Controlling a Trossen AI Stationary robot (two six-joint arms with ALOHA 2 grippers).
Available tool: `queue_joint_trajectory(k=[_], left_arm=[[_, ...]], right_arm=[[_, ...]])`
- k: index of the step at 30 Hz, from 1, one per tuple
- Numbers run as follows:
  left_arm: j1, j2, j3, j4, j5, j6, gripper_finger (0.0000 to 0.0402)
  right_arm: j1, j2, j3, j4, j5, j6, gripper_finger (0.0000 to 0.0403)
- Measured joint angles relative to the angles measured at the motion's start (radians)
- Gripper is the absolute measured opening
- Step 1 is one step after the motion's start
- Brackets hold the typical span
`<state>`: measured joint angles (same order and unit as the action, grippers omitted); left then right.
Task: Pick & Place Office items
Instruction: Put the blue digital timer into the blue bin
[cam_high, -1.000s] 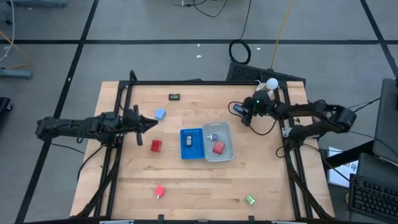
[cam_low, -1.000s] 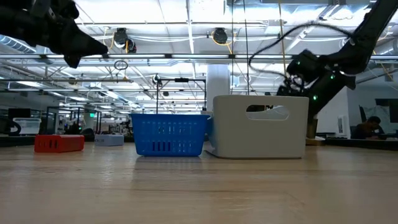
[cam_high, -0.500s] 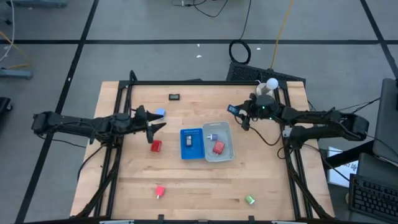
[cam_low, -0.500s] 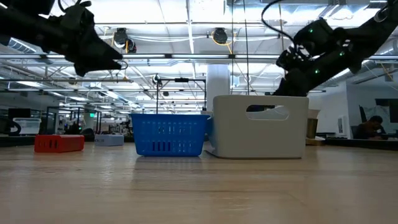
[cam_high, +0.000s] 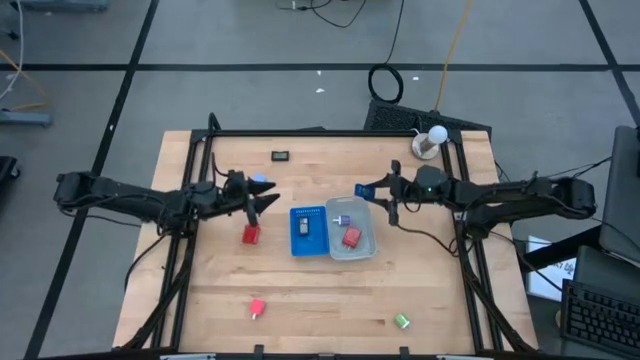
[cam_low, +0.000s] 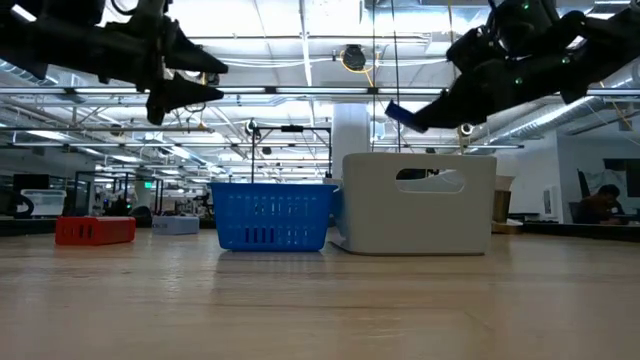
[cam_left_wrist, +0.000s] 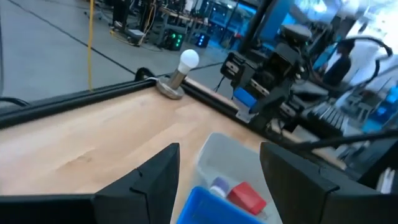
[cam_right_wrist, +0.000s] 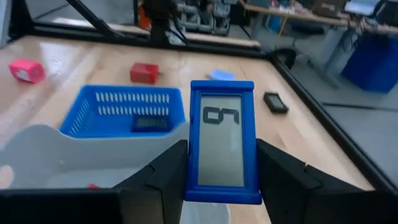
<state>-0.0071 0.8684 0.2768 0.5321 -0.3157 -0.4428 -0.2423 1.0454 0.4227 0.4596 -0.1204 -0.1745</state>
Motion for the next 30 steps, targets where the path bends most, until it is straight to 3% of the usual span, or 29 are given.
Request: queue_joint_trajectory(k=[9, 17, 26, 30], left_arm=[[0.000, 0.210, 0.013, 0.232, 0.003, -0.188, 0.0225], [0.000, 0.380, 0.090, 0.239, 0.005, -0.309, 0.0225], [0.000, 0.512, 0.267, 0.235, 0.139, -0.223, 0.0225], [0.002, 0.570, 0.353, 0.232, 0.149, -0.214, 0.0225]], right_arm=[[0.099, 0.000, 0.001, 0.015, 0.137, -0.059, 0.0158], [0.147, 0.000, 0.001, 0.024, 0.210, -0.100, 0.0161], [0.178, 0.000, 0.033, -0.006, 0.229, -0.081, 0.0162], [0.211, 0.000, 0.048, -0.027, 0.280, -0.107, 0.0159]])
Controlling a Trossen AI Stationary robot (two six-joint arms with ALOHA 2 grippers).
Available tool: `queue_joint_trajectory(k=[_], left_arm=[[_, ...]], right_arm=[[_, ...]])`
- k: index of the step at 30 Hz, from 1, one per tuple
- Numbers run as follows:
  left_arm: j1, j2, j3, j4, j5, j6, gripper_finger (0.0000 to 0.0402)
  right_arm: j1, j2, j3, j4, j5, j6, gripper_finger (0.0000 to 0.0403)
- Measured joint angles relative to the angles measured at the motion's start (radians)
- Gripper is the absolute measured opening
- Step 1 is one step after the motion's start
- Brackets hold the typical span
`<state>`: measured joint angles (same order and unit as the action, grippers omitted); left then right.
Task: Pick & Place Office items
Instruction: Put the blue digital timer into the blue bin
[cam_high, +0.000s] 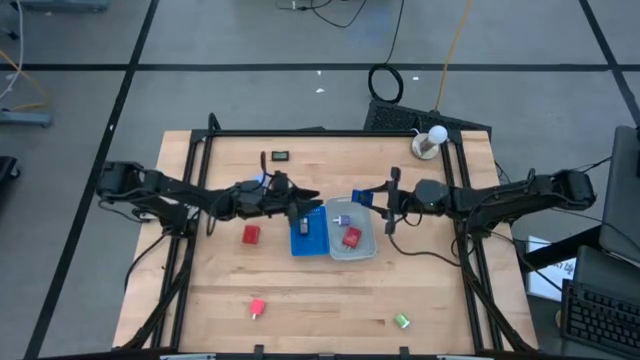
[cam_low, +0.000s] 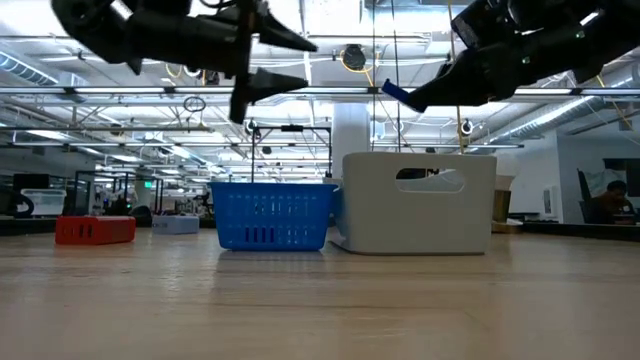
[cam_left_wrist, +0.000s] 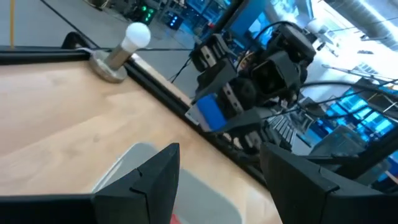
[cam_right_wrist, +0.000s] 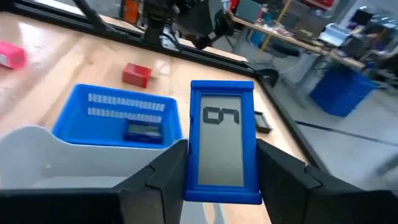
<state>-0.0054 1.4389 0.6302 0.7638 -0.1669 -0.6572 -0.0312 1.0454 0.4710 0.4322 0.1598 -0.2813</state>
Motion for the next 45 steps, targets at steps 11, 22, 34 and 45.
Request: queue_joint_trajectory(k=[11, 22, 34, 45], left_arm=[[0.016, 0.170, 0.175, -0.007, 0.019, 0.001, 0.0225], [0.028, 0.287, 0.292, -0.005, 0.090, -0.027, 0.0225], [0.045, 0.375, 0.373, -0.003, 0.092, -0.030, 0.0225], [0.063, 0.394, 0.395, -0.011, 0.174, -0.055, 0.0225]], right_arm=[[0.075, 0.000, 0.034, -0.017, 0.092, -0.048, 0.0161], [0.112, 0.000, 0.035, -0.025, 0.183, -0.094, 0.0163], [0.112, 0.005, 0.035, -0.025, 0.184, -0.094, 0.0162], [0.111, 0.034, 0.035, -0.018, 0.184, -0.102, 0.0163]])
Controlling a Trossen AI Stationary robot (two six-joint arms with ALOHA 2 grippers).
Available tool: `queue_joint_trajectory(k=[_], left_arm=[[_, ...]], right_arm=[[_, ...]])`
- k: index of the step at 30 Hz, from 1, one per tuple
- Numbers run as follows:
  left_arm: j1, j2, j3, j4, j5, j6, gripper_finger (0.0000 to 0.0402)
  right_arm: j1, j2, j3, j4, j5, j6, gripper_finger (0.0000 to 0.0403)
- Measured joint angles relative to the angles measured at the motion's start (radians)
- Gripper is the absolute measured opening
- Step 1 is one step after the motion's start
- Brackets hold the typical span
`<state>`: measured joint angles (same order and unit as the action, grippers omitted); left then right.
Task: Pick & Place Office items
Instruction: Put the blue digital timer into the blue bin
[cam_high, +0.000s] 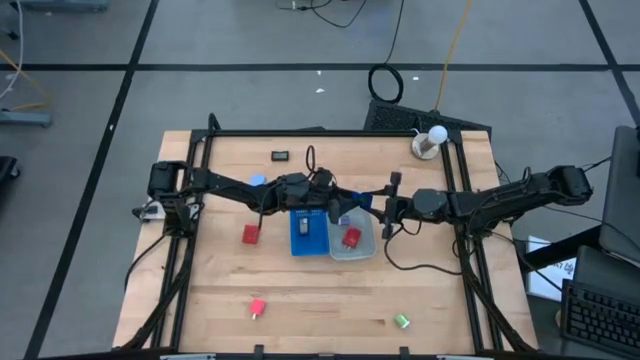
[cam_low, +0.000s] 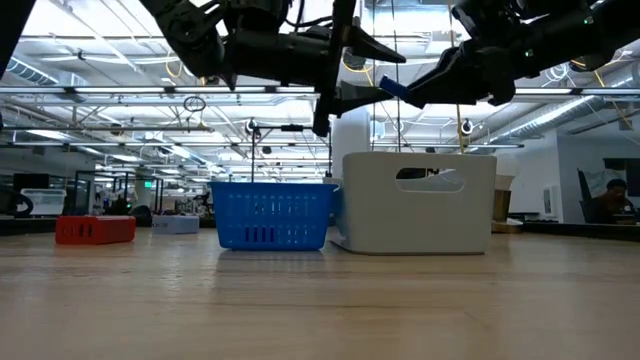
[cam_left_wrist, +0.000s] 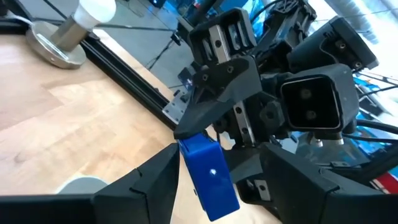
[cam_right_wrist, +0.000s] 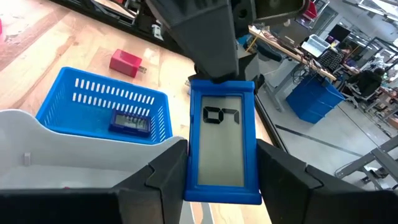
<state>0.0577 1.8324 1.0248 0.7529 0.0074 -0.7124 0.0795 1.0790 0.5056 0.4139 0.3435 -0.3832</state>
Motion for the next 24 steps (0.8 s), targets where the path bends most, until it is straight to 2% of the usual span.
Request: queue_joint_trajectory(k=[14, 17, 24], left_arm=[[0.001, 0.000, 0.000, -0.028, 0.038, -0.016, 0.0222], [0.004, 0.000, 0.000, -0.030, 0.038, -0.016, 0.0202], [0.014, 0.000, 0.000, -0.034, 0.037, -0.012, 0.0122]], right_arm=[[0.000, 0.000, 0.000, 0.001, 0.022, 0.000, 0.0163], [0.000, 0.000, 0.000, 0.001, 0.022, 0.000, 0.0164], [0.000, -0.001, 0.000, 0.004, 0.023, 0.000, 0.0164]])
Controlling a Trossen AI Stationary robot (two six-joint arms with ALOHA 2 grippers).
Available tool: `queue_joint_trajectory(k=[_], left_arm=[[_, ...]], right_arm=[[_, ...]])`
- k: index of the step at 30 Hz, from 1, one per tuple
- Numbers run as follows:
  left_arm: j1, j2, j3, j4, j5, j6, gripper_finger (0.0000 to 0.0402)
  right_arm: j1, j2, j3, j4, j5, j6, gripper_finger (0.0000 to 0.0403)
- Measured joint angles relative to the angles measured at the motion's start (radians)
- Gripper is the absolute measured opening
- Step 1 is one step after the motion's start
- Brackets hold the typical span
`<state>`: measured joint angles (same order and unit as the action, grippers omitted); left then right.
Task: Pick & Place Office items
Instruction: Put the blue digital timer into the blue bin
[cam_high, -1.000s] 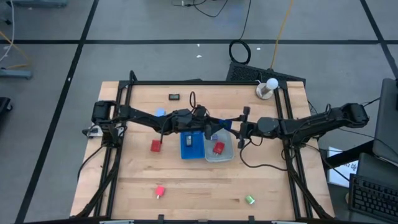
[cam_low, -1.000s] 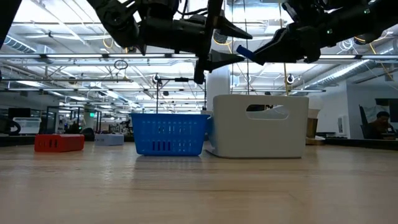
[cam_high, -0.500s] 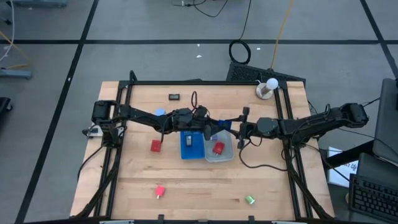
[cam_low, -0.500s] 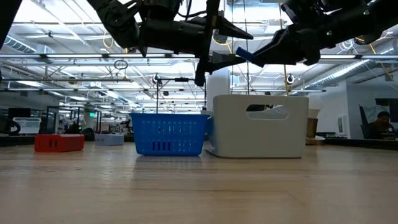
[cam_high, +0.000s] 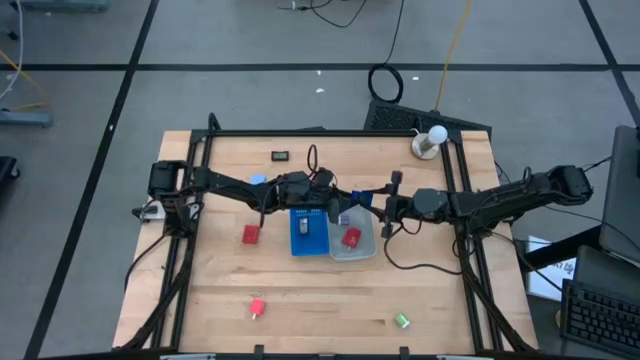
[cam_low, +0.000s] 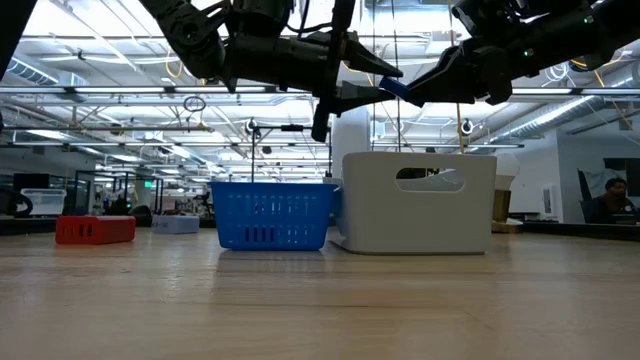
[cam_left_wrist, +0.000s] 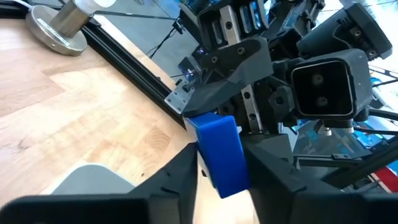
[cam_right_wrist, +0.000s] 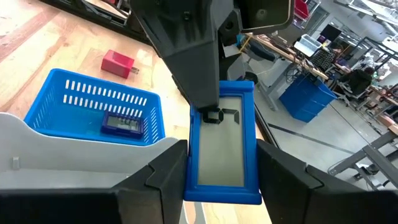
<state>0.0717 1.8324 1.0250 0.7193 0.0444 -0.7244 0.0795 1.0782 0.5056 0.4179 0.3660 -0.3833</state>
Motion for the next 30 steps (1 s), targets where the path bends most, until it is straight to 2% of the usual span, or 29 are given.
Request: queue_joint_trajectory(k=[4, 9, 16, 20, 25, 30], left_arm=[[0.004, 0.000, 0.000, -0.006, -0.005, 0.000, 0.0093], [0.005, 0.000, 0.000, -0.006, -0.008, 0.038, 0.0085], [0.018, -0.001, 0.000, 0.029, 0.012, 0.127, 0.0073], [0.019, -0.002, 0.001, 0.062, 0.055, 0.208, 0.0061], [0.020, -0.024, 0.001, 0.060, 0.064, 0.288, 0.0067], [0.018, -0.103, 0.001, -0.045, 0.067, 0.393, 0.0061]], right_arm=[[0.000, 0.000, 0.000, 0.000, 0.003, -0.004, 0.0164], [0.000, -0.001, 0.000, 0.002, 0.005, -0.002, 0.0167], [0.001, -0.014, 0.000, 0.002, -0.005, 0.112, 0.0208], [0.001, -0.060, 0.000, -0.015, -0.009, 0.155, 0.0232], [0.001, -0.140, 0.000, -0.082, -0.054, 0.212, 0.0248], [0.001, -0.230, 0.000, -0.172, -0.082, 0.258, 0.0246]])
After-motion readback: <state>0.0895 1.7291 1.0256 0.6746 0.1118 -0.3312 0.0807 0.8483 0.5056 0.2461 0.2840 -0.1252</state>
